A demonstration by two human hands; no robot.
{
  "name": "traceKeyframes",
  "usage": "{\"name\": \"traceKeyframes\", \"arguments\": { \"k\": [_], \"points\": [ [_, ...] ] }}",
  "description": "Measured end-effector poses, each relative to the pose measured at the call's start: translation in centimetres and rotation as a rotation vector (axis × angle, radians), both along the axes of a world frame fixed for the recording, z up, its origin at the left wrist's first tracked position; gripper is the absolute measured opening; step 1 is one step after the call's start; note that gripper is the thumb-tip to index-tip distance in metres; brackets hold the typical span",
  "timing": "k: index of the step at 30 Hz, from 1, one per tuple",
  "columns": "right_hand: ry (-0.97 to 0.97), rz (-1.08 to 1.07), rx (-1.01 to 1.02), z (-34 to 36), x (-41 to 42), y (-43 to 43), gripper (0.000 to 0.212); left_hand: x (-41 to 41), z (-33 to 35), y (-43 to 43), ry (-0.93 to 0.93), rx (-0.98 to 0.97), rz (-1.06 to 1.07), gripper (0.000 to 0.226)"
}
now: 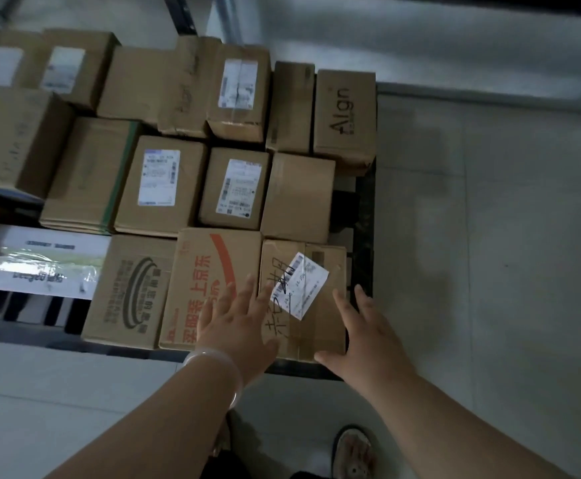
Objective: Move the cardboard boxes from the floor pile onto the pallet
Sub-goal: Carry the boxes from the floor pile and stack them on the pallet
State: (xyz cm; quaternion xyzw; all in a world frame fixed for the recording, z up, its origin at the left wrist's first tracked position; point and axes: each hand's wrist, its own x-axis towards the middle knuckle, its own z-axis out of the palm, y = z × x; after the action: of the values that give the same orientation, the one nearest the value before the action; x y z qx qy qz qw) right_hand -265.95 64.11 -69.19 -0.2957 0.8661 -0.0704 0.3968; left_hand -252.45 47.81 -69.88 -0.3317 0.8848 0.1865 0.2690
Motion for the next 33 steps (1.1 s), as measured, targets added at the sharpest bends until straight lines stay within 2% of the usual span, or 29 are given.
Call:
{"name": "traceKeyframes", "arguments": {
  "k": [6, 14, 19, 23, 29, 33],
  "points": [
    [0.121, 0.226, -0.058, 10.1, -1.1, -1.3, 0.107, -0.3, 9.7, -0.6, 0.098, -0.073, 0.066, 0.092],
    [0.185, 0.555, -0.192, 28.1, 1.9, -2.8, 0.105, 4.0, 28.7, 1.7, 0.182, -0.121, 0.267, 0.094],
    [0.206, 0.785, -0.258, 38.0, 7.1, -3.7, 0.1, 10.5, 38.4, 3.8, 0.258, -0.125, 0.549, 0.091],
    [0.18, 0.94, -0.297, 42.7, 12.1, -4.7, 0.099, 16.4, 44.0, 4.9, 0.286, -0.197, 0.663, 0.092],
    [0.265, 1.174, -0.374, 47.6, 21.5, -9.5, 0.101, 28.1, 49.4, 5.5, 0.293, -0.335, 0.814, 0.093],
    [0.312, 1.361, -0.407, 50.1, 31.2, -12.9, 0.099, 38.3, 50.9, 5.7, 0.294, -0.406, 0.978, 0.094]
  ]
}}
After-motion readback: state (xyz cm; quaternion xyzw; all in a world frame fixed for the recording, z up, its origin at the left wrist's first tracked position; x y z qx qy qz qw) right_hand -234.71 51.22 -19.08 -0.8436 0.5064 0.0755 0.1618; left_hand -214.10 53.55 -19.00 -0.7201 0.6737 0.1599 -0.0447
